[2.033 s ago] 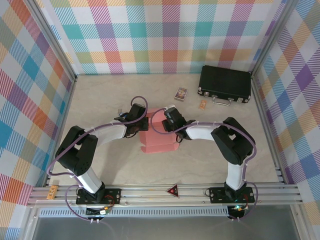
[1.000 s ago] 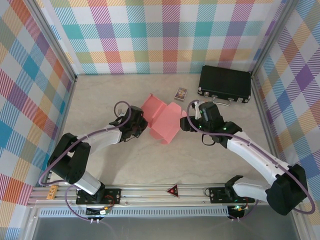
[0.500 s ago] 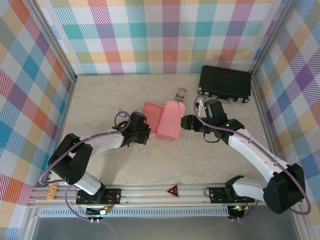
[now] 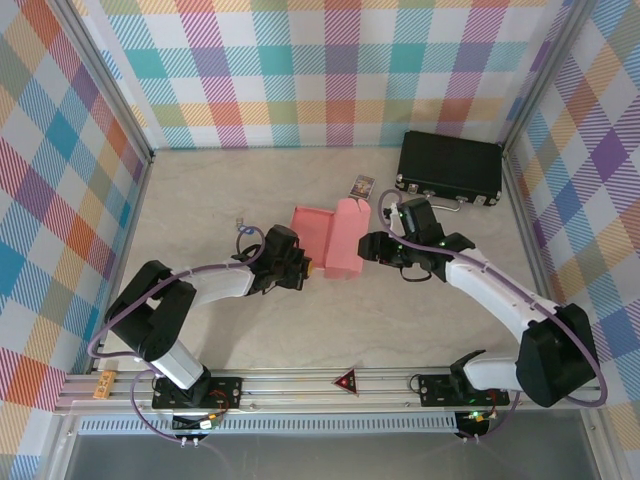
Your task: Fold the paper box
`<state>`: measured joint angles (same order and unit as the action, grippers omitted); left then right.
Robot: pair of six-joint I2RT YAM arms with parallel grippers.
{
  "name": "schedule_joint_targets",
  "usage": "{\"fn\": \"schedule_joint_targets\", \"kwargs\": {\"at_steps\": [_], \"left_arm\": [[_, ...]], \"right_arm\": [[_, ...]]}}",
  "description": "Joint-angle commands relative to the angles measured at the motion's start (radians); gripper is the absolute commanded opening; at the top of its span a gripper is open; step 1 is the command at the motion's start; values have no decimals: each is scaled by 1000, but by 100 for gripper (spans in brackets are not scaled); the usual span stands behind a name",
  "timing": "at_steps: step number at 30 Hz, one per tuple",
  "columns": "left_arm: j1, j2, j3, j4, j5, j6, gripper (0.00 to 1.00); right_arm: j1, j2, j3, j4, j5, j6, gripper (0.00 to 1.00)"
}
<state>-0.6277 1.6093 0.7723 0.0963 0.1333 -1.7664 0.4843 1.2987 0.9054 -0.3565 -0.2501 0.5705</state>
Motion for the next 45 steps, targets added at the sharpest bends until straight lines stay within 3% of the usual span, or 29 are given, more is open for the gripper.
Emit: {"fn": "schedule_joint_targets", "kwargs": {"at_steps": [1, 18, 21, 29, 35, 40, 45], "left_arm": [[-13, 20, -16, -9, 19, -23, 0], [-18, 53, -20, 24, 42, -48, 2], [-19, 61, -19, 43, 48, -48, 14], [-20, 49, -9, 38, 38, -14, 67], [-20, 2, -6, -10, -19, 50, 90], [-20, -80, 1, -94, -120, 166, 97], [-18, -160, 72, -305, -302, 370, 100]], "right_arm": [[-1, 15, 34, 21, -28, 12, 45], [1, 44, 65, 0, -22, 6, 6], [0, 48, 86, -31, -3, 2, 3], [2, 54, 124, -88, 47, -11, 3], [1, 71, 169, -143, 93, -40, 3], [1, 95, 198, -170, 109, -57, 3], [-1, 132, 236, -203, 112, -73, 3]]}}
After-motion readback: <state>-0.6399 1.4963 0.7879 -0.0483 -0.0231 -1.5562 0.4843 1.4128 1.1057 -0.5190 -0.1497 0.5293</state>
